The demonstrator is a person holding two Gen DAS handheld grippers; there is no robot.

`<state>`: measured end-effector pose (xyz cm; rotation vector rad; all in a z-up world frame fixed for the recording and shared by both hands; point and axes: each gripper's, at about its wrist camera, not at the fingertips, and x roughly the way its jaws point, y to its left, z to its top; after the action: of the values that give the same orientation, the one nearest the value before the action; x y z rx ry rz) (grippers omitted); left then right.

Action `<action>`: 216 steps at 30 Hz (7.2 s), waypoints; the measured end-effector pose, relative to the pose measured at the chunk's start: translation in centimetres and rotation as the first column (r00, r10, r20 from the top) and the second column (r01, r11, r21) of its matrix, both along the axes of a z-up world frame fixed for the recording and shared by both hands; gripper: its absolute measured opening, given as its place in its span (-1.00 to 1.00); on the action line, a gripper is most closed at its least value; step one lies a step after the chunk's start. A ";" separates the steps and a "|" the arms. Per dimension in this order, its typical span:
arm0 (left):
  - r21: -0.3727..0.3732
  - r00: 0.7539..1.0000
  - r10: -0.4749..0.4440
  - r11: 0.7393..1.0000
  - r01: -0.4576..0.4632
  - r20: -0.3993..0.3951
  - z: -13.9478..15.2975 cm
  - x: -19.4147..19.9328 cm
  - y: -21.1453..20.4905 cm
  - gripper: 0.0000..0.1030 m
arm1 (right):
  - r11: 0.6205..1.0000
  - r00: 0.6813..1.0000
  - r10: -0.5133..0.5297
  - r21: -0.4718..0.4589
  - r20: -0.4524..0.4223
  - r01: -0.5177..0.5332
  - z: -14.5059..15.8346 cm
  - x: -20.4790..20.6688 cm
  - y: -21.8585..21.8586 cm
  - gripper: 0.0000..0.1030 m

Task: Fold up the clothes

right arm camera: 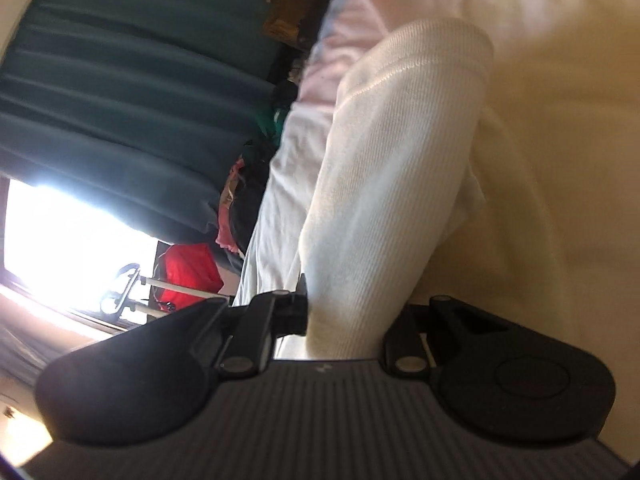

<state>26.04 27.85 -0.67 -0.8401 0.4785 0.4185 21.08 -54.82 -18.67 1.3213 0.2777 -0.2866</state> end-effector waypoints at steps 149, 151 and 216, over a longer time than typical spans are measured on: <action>0.483 0.318 -0.929 0.195 0.853 -0.187 -10.1 -13.7 -31.4 0.29 | 0.378 0.592 0.735 -0.527 -0.329 -0.762 7.3 4.9 29.2 0.15; 0.480 0.337 -0.914 0.197 0.855 -0.225 -11.1 -13.1 -31.8 -0.02 | 0.375 0.588 0.726 -0.512 -0.356 -0.773 6.2 5.2 29.2 -0.16; 0.148 0.918 -0.397 0.908 0.392 0.005 -3.5 -24.2 -12.7 0.73 | 0.391 0.796 0.565 -0.779 -0.217 -0.490 15.4 -15.4 26.2 0.63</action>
<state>1.84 15.13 -4.17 -0.5890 0.5643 0.0618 5.70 -28.58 -3.24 0.2516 0.4207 0.2058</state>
